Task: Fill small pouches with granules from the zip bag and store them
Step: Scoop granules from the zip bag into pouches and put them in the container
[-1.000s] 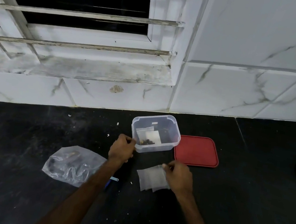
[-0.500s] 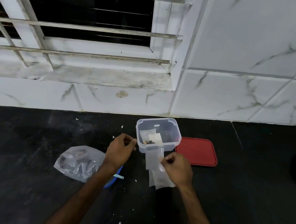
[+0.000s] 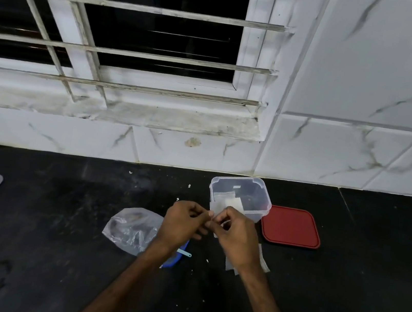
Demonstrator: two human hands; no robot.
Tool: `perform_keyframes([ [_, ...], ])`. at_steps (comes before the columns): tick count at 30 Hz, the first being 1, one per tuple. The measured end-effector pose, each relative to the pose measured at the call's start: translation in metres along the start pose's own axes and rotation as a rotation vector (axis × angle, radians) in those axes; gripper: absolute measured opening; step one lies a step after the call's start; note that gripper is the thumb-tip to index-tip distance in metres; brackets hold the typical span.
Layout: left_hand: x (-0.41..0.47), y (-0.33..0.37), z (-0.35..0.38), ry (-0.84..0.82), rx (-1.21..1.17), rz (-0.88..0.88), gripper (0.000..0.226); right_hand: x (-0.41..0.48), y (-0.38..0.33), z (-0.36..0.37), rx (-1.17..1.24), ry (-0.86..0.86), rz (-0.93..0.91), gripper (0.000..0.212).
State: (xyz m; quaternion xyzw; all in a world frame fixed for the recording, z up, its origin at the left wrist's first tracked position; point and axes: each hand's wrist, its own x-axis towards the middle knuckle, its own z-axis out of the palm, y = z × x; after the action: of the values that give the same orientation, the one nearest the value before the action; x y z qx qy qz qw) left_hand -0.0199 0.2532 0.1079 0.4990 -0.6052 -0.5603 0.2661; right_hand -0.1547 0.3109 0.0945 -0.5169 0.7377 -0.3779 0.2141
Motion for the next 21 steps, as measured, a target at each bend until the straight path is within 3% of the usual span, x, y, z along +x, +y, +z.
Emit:
perform_keyframes([
  [9,0.014,0.007,-0.023,0.026,0.025,0.066,0.012,0.016,-0.016,0.006,0.12,0.01,0.012,0.016],
  [21,0.02,0.009,-0.007,0.018,-0.068,0.092,0.011,0.024,-0.018,-0.011,0.078,-0.039,-0.051,0.017],
])
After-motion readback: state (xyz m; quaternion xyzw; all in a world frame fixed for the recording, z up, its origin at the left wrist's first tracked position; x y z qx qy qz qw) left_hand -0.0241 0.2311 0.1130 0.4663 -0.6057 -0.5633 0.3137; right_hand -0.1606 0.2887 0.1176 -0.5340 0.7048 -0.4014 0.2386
